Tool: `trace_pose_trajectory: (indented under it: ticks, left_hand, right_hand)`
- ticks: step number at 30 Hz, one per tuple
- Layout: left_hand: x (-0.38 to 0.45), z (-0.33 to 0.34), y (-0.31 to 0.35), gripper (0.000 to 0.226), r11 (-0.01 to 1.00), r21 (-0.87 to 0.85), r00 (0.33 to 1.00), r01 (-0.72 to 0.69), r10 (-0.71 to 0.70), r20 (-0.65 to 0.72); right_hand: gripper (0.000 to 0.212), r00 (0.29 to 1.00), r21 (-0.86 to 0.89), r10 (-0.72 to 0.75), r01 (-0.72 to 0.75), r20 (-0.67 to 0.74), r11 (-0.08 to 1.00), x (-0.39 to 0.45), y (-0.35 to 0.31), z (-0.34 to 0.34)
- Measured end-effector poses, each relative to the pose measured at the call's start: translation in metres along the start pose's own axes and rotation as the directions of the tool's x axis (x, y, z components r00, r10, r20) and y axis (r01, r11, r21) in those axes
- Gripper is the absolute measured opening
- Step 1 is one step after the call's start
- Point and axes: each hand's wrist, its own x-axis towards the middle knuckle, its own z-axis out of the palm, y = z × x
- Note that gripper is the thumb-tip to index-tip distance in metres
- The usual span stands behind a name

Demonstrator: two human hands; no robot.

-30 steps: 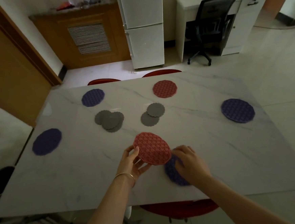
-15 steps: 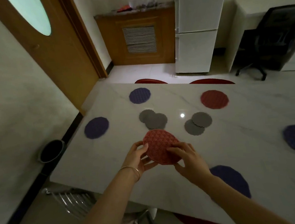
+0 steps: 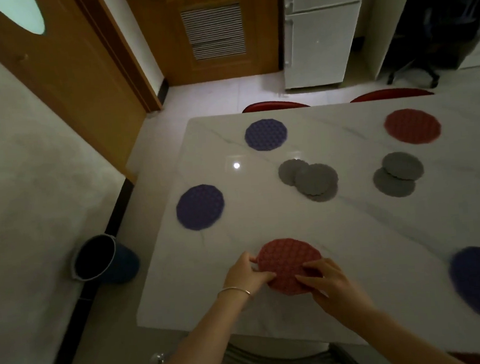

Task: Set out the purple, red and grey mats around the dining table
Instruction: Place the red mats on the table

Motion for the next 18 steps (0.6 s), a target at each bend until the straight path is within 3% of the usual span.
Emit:
trace_pose_trajectory:
  ticks: [2,8,11,13,18]
  left_hand:
    - [0.004,-0.003,-0.009,0.051,0.992,0.124,0.999,-0.024,0.021,0.028]
    - [0.006,-0.002,-0.024,0.049,0.964,0.266,1.0,0.006,-0.004,-0.005]
    - [0.001,0.003,-0.026,0.059,0.869,0.494,0.996,-0.018,0.057,-0.065]
    - [-0.004,0.008,-0.024,0.066,0.796,0.595,0.982,-0.111,0.181,-0.059]
    - [-0.007,0.02,-0.019,0.07,0.557,0.732,0.886,-0.393,0.442,0.14]
  right_hand:
    - [0.052,0.999,0.018,0.043,-0.043,0.013,0.999,-0.005,-0.004,0.017]
    - [0.045,0.987,-0.011,0.083,-0.082,0.137,0.997,-0.012,-0.009,0.042]
    - [0.045,0.979,-0.089,0.104,-0.089,0.175,0.992,-0.008,-0.014,0.041]
    - [0.044,0.977,-0.12,0.122,-0.102,0.176,0.988,-0.003,-0.02,0.036]
    - [0.044,0.945,-0.201,0.298,-0.269,0.136,0.942,0.006,-0.031,0.038]
